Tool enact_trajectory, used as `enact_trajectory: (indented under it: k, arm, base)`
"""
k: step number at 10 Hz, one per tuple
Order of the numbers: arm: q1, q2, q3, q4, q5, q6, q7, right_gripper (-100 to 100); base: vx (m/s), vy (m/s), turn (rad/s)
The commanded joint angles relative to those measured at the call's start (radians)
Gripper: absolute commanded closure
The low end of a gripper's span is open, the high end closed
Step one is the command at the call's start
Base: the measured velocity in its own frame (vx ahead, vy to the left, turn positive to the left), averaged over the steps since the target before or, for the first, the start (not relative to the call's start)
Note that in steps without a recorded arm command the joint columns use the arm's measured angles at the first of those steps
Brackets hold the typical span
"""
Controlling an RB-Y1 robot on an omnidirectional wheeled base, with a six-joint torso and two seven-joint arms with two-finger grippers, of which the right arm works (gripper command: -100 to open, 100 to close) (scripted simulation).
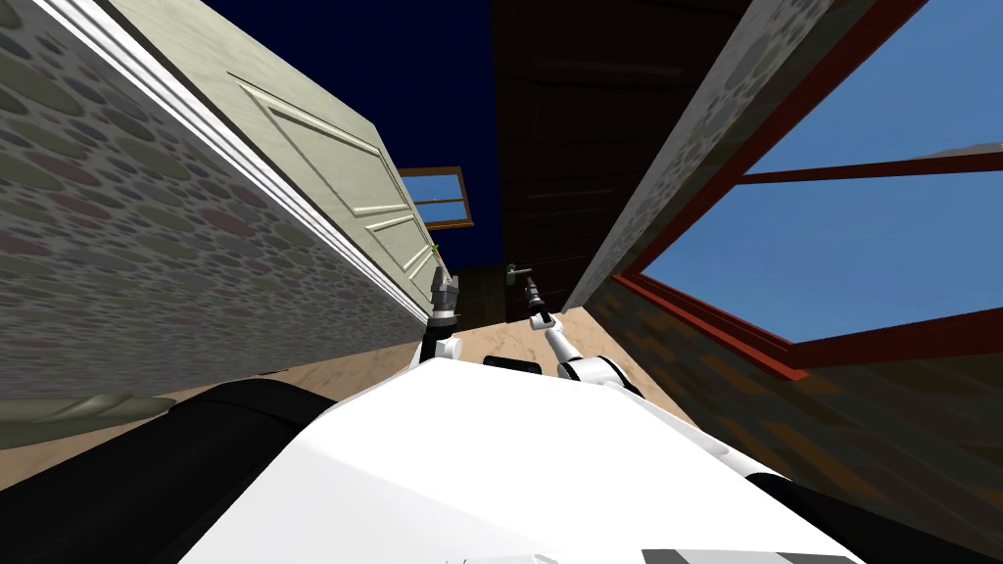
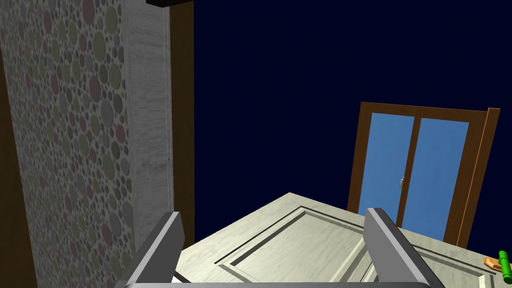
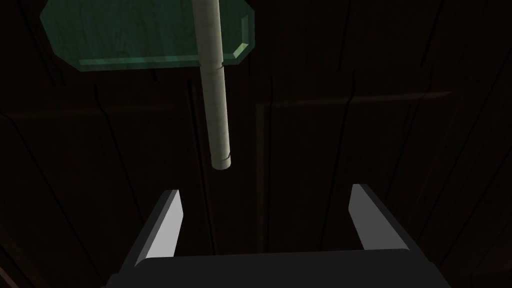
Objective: Push the door open
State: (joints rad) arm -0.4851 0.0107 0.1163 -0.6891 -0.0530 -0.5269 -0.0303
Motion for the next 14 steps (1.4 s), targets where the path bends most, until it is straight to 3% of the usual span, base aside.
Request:
enact_trajectory:
  k: [1, 4, 8, 9, 10, 11, 14]
  arm:
    - [-0.028, 0.006, 0.004, 0.050, -0.001, 0.002, -0.004, -100]
    - [-0.047, 0.010, 0.006, 0.085, -0.001, 0.004, -0.005, -100]
    - [-0.100, 0.025, 0.011, 0.174, -0.003, 0.010, -0.010, -100]
    - [-0.093, 0.023, 0.010, 0.160, -0.002, 0.009, -0.009, -100]
    - [-0.093, -0.005, 0.008, 0.163, -0.003, 0.009, -0.009, -100]
    - [-0.093, -0.018, 0.007, 0.163, -0.003, 0.008, -0.008, -100]
    - [-0.091, -0.035, 0.002, 0.165, -0.005, 0.005, -0.006, -100]
  base:
    - [0.043, -0.052, 0.067]
    - [0.029, -0.036, 0.025]
    - [0.035, -0.041, 0.038]
    - [0.019, -0.024, 0.012]
    - [0.081, 0.020, 0.022]
    - [0.161, 0.035, 0.021]
    - [0.182, 0.068, 0.022]
